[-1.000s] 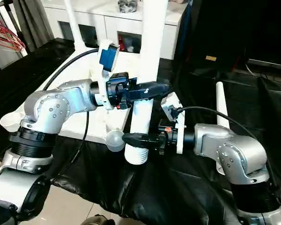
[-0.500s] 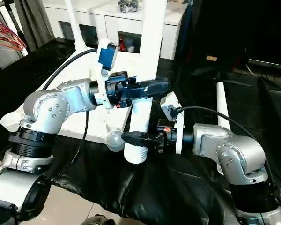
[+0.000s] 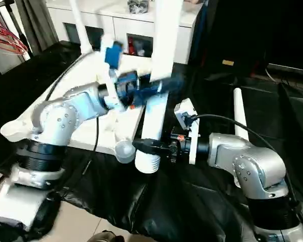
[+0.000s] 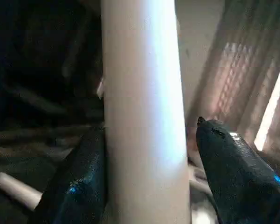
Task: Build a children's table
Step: Pick table leg
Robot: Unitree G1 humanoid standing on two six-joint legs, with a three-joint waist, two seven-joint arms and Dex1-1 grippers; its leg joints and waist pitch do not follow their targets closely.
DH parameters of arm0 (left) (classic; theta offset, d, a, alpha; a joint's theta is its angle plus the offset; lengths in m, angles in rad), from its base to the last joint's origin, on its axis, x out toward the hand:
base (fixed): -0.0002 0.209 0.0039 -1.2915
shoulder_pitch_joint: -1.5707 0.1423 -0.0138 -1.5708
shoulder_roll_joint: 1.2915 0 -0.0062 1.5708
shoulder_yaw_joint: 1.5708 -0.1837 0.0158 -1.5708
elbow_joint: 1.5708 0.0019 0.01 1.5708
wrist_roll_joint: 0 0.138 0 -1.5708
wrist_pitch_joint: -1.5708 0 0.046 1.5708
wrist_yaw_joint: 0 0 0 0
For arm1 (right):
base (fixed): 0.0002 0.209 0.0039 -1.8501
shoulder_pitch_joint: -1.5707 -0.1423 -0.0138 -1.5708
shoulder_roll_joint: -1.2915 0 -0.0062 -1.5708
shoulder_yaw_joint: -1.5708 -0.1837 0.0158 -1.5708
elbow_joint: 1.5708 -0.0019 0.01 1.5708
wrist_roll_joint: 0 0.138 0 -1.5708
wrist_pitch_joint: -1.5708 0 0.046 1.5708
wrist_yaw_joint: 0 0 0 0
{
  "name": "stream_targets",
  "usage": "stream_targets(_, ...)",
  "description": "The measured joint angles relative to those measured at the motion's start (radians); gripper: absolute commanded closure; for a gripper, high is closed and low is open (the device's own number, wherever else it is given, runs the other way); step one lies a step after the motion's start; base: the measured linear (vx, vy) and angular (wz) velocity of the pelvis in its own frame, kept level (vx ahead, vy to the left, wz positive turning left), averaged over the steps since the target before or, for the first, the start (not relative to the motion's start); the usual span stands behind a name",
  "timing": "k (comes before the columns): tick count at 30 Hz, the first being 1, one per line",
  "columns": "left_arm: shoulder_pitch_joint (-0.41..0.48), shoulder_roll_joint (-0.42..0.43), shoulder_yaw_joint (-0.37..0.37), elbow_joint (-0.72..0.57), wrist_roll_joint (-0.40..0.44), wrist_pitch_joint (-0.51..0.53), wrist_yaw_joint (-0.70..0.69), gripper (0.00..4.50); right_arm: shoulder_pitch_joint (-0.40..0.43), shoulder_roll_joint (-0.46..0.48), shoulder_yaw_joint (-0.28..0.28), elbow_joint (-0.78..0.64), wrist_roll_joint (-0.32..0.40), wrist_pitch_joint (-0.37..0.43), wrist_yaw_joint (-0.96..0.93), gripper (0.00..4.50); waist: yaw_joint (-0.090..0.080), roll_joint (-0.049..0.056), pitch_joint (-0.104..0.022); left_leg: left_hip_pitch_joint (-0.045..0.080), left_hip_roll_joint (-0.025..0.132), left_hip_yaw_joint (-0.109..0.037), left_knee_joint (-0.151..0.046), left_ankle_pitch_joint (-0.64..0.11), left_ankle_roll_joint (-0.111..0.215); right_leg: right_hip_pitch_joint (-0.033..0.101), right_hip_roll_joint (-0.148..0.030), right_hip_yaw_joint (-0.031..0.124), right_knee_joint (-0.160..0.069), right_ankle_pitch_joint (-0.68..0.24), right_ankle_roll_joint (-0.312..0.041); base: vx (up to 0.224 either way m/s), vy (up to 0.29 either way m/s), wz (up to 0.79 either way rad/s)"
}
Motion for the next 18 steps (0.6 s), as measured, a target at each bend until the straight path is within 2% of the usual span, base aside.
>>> stream_targets(2, -0.009, -0.032, 0.05, -0.006, -0.01, -0.044, 0.055, 1.45, 0.011, 0.035, -0.025, 0.001, -0.007, -0.023, -0.034, 2.57, 0.0, 0.0, 0.0, 0.0, 0.0, 0.0, 0.0, 0.0, 0.0, 0.0, 0.0, 0.0, 0.0, 0.0, 0.0, 0.0, 0.0, 0.0)
stream_targets(5, -0.024, -0.033, 0.103, -0.022, -0.012, -0.103, 0.122, 1.45, 0.025, 0.081, -0.067, 0.009, -0.021, -0.071, -0.096, 2.57, -0.001, 0.002, -0.001, 0.0, 0.0, 0.0, 0.0, 0.0, 0.0, 0.0, 0.0, -0.001, 0.0, 0.0, 0.0, 0.0, 0.0, 0.0)
stream_targets(8, -0.029, 0.002, 0.141, -0.052, 0.007, -0.115, 0.199, 1.45, 0.036, 0.1, -0.108, 0.009, -0.038, -0.119, -0.158, 2.57, -0.003, 0.006, -0.003, 0.0, 0.0, 0.0, 0.0, 0.0, 0.0, 0.0, 0.0, -0.001, 0.0, 0.0, 0.0, 0.0, 0.0, 0.0)
stream_targets(10, -0.011, 0.029, 0.141, -0.085, 0.045, -0.115, 0.234, 1.45, 0.055, 0.099, -0.111, -0.004, -0.066, -0.143, -0.19, 2.57, -0.003, 0.008, -0.003, 0.0, 0.0, 0.0, -0.001, 0.0, 0.0, 0.0, 0.0, -0.001, -0.001, 0.0, 0.0, 0.0, 0.0, 0.0)
stream_targets(13, 0.113, 0.139, 0.073, -0.165, 0.219, -0.139, 0.293, 1.45, 0.12, 0.074, -0.088, -0.027, -0.185, -0.198, -0.278, 2.57, -0.007, 0.018, -0.008, 0.0, 0.0, 0.0, -0.003, 0.0, 0.0, 0.0, 0.0, -0.001, -0.002, 0.0, 0.001, 0.0, 0.0, 0.0)
stream_targets(14, 0.214, 0.173, 0.032, -0.197, 0.328, -0.18, 0.333, 1.45, 0.148, 0.075, -0.062, -0.031, -0.284, -0.254, -0.359, 2.57, -0.011, 0.022, -0.011, 0.001, 0.0, 0.0, -0.004, 0.0, -0.001, 0.0, 0.0, 0.0, -0.004, -0.001, 0.004, 0.0, 0.0, 0.0)
stream_targets(17, 0.404, 0.154, -0.016, -0.178, 0.486, -0.258, 0.438, 1.45, 0.182, 0.14, -0.067, -0.007, -0.424, -0.329, -0.539, 2.57, -0.017, 0.025, -0.008, -0.001, 0.0, 0.0, -0.007, 0.001, -0.003, -0.003, 0.0, -0.001, -0.003, 0.0, 0.009, 0.0, 0.0, 0.0)
stream_targets(18, 0.436, 0.139, -0.025, -0.176, 0.511, -0.275, 0.472, 1.45, 0.183, 0.161, -0.072, 0.001, -0.445, -0.335, -0.585, 2.57, -0.019, 0.025, -0.008, 0.0, 0.0, 0.0, -0.007, 0.002, -0.004, -0.003, 0.0, -0.001, -0.003, 0.0, 0.009, 0.0, 0.0, 0.0)
